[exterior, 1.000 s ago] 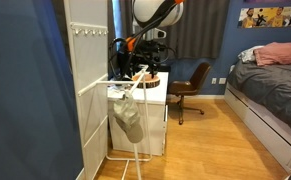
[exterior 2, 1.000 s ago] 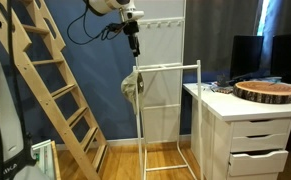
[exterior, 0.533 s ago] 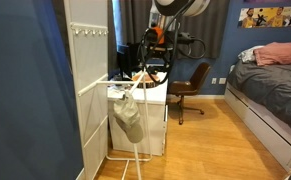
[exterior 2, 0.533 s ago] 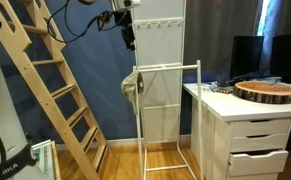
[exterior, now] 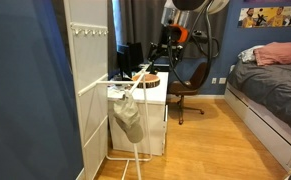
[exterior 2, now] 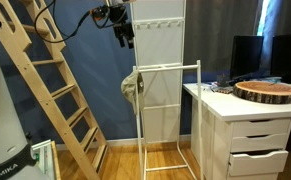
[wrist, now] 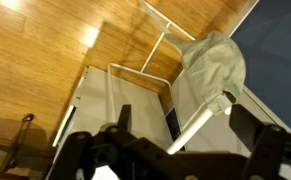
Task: Hang the cap onto the rack
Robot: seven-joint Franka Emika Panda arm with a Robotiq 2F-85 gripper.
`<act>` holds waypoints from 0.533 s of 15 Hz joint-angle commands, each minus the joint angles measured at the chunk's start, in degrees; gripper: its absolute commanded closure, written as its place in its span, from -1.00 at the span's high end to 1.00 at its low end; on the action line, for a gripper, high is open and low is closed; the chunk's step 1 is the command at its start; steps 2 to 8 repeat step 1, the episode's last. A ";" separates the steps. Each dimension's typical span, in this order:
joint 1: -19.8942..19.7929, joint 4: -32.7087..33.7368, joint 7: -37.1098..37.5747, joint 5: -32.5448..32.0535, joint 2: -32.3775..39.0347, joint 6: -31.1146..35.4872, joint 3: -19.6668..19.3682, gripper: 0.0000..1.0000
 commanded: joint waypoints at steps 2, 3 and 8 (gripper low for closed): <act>-1.86 0.04 -0.82 0.96 -0.09 -0.14 1.64 1.00; -1.86 0.04 -0.82 0.96 -0.09 -0.14 1.64 1.00; -1.86 0.04 -0.82 0.96 -0.09 -0.14 1.64 1.00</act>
